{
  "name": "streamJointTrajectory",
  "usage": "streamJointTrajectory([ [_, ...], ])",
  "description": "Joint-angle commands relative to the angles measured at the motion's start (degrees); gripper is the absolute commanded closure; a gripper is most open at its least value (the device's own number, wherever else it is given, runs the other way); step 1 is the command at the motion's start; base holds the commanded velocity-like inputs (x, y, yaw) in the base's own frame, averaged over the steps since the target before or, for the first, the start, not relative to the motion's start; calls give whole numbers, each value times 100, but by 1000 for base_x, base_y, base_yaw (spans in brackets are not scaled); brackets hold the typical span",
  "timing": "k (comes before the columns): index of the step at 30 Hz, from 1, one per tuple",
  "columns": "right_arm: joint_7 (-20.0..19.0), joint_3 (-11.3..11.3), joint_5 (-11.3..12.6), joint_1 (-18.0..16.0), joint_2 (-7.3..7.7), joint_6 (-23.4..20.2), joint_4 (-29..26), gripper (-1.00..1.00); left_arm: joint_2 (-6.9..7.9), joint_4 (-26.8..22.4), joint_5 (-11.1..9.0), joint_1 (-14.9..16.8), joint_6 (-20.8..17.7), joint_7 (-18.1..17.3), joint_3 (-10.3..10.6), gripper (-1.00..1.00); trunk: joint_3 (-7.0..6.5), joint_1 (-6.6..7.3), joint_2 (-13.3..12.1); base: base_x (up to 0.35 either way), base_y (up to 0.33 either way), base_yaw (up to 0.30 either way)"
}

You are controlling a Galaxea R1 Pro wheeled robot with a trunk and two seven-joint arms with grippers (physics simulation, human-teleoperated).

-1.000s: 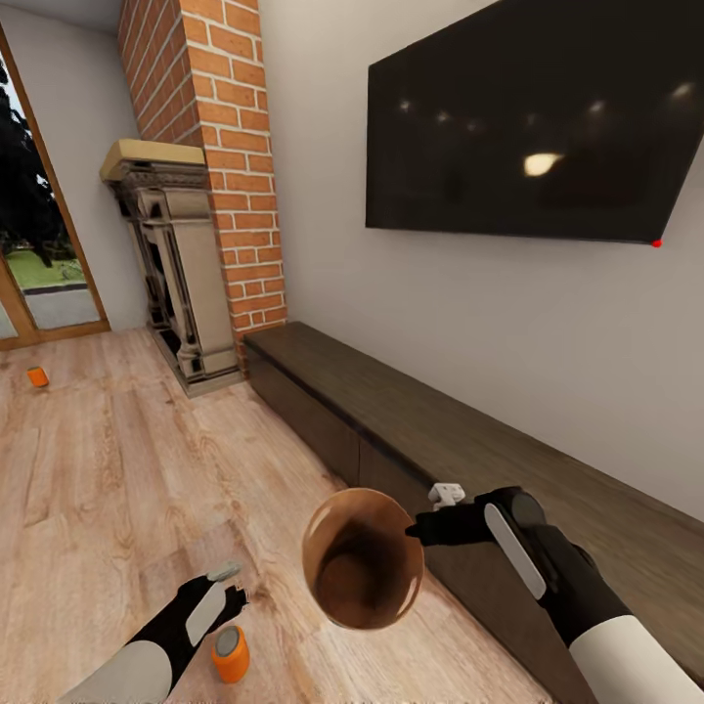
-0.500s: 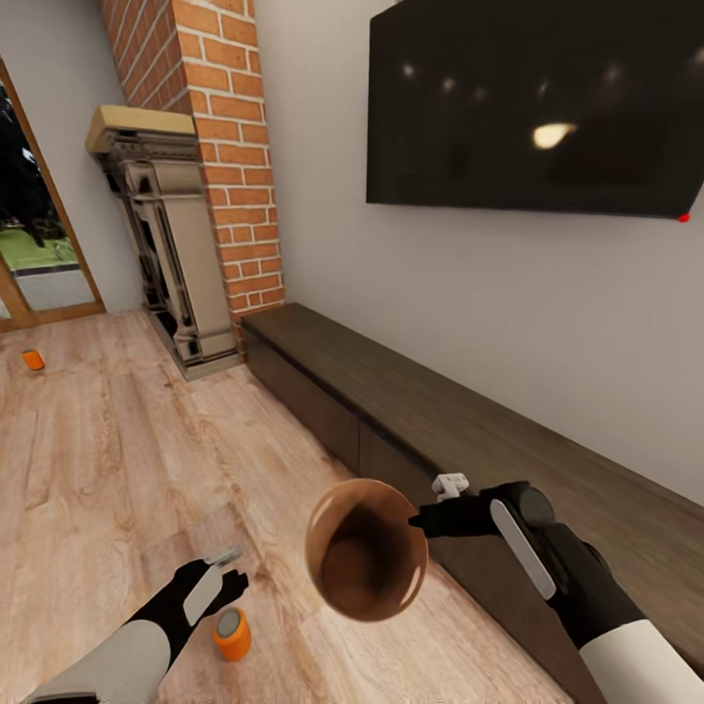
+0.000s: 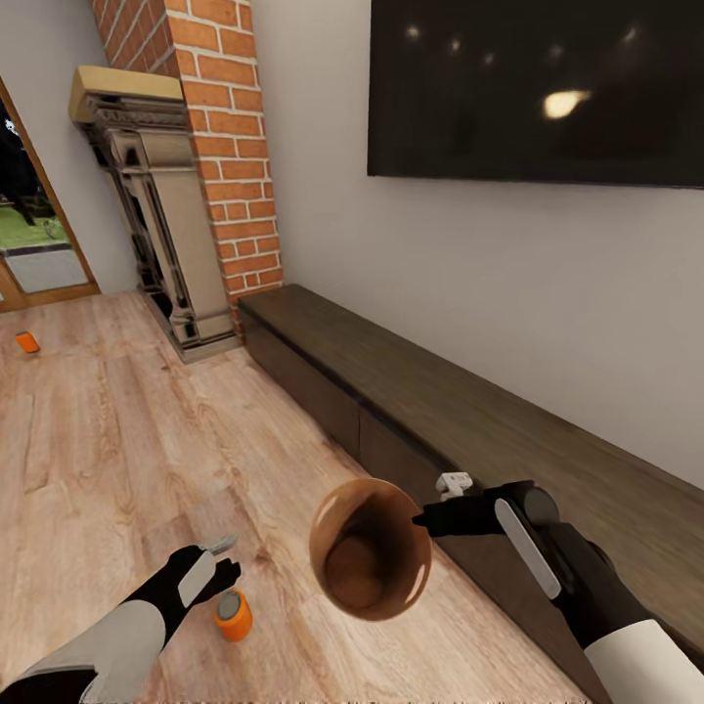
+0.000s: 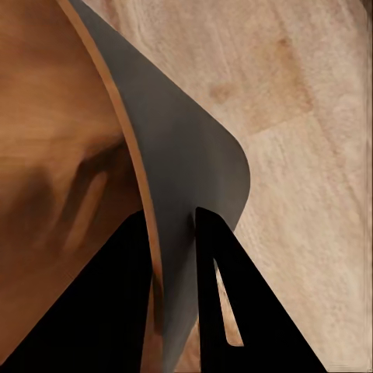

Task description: Put the three can of soda from the living room inside the tash can in the kitchen.

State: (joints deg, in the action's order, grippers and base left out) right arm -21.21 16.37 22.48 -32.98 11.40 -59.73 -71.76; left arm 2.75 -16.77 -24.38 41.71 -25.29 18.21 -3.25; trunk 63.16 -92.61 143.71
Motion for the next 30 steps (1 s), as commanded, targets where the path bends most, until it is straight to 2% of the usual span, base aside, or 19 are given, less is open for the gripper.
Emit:
streamJointTrajectory([
  [1,-32,-2,215,-3,18,-27,-11,100,12,3,3,19,-25,3,0,-100,22,-2,2,0,0,0],
  [17,-32,-2,214,2,55,-27,-113,100,0,7,4,126,-80,-38,28,-100,377,-43,24,0,0,0],
  [21,-32,0,213,2,55,-27,-132,100,24,7,-4,364,-96,-44,28,-100,465,-53,29,0,0,0],
  [30,-32,2,213,4,51,-27,-141,100,30,7,1,576,-95,-47,33,-100,665,-76,41,0,0,0],
])
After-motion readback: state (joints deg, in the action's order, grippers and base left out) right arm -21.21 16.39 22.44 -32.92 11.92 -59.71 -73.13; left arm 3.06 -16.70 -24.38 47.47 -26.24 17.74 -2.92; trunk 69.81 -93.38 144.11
